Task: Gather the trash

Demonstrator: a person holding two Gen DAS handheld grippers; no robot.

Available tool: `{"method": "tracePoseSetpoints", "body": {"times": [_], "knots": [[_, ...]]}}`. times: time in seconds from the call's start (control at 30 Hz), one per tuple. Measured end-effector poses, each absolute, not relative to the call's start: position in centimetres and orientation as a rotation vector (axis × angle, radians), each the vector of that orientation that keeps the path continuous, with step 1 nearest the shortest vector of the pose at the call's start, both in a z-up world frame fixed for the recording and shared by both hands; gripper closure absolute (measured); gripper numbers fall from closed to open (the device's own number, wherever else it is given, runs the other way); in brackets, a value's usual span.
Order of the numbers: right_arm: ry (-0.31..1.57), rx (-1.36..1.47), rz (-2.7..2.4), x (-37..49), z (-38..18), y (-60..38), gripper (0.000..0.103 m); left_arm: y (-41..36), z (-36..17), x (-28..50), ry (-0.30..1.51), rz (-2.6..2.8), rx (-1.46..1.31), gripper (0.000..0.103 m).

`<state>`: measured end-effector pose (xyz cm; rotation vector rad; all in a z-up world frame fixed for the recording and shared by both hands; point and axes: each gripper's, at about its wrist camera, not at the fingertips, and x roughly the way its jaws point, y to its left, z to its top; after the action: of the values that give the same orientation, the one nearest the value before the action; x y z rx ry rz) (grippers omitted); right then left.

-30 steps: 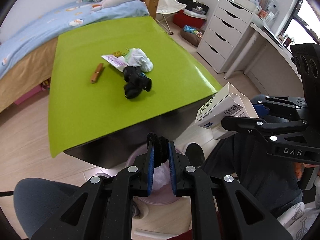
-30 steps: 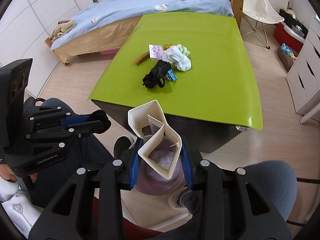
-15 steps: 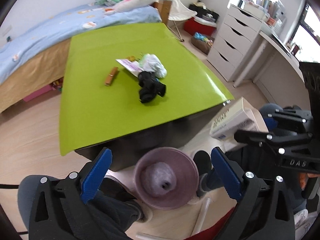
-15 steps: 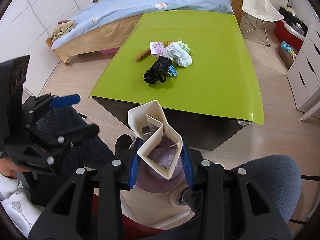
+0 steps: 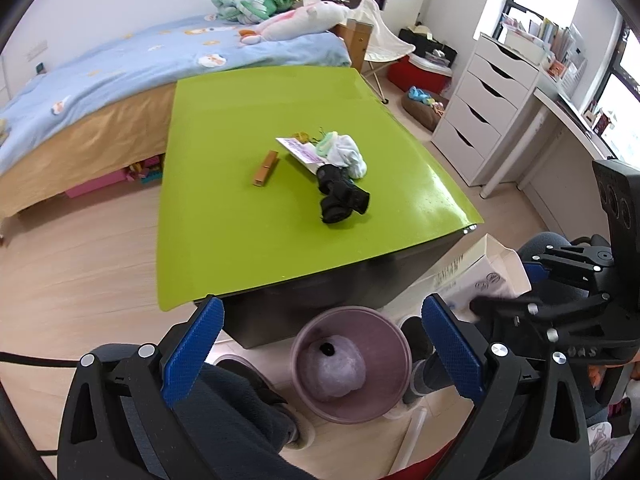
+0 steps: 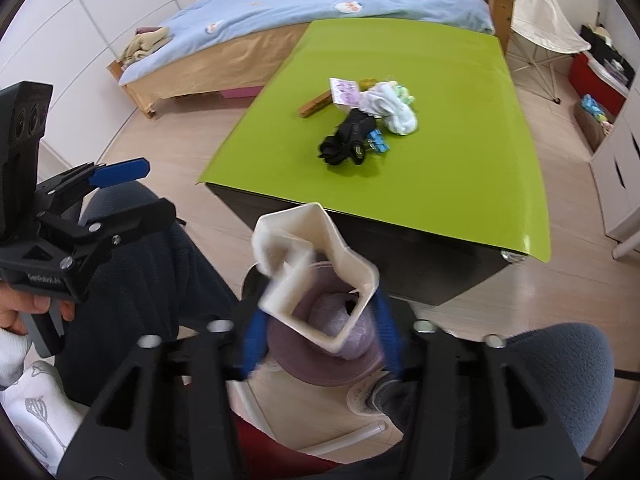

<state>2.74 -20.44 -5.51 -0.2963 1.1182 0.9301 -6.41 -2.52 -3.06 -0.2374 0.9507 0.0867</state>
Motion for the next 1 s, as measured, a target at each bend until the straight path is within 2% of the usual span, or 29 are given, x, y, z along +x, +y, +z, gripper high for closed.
{"method": "tracePoseSetpoints", "body": {"times": [0.07, 0.2, 1.0], "knots": [[1.115, -0.286, 0.939, 2.8, -5.5, -20.3, 0.015, -2.3, -3.1, -6.5, 0.949, 0.092, -0.238, 0.008], [1.126, -0.273, 0.927, 3.1, -5.7, -20.2, 0.007, -2.2, -3.2, -6.5, 0.953, 0.091, -0.239, 0.008], [1.117, -0.192, 0.889, 6.0, -4.2, -19.9, 0.005, -2.7, -3.4, -5.7, 0.958, 0.073, -0.230, 0.008]]}}
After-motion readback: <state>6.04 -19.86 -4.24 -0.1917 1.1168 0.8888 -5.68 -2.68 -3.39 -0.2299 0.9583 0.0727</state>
